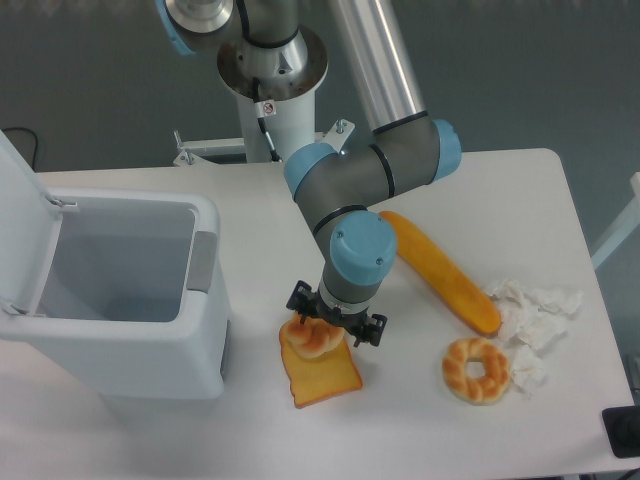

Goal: Pick up the round bread
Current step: 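Lower the gripper onto the braided bun and close on it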

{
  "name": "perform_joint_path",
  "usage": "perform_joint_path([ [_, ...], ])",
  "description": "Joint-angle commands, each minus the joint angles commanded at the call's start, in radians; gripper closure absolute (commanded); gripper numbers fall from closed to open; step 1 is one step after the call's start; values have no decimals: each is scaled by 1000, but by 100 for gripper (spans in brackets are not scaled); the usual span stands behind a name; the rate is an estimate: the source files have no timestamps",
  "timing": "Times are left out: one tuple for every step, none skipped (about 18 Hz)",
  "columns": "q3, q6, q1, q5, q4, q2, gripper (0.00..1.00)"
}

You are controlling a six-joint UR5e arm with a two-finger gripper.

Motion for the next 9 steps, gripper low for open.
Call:
perform_joint_path([
  [0, 0, 0, 0, 5, -3, 0],
  [-2, 2, -2, 2, 8, -3, 0],
  [-2, 0, -2, 0, 9, -5, 0],
  [-2, 2, -2, 0, 9, -5, 0],
  [-2, 0, -2, 2, 9, -5, 0],
  [-2, -2, -3, 0, 9, -6, 0],
  [-2, -2, -3, 0, 9, -11, 0],
  [-2, -2, -3, 0, 12, -11, 0],
  [-2, -2, -5, 0, 12, -11, 0],
])
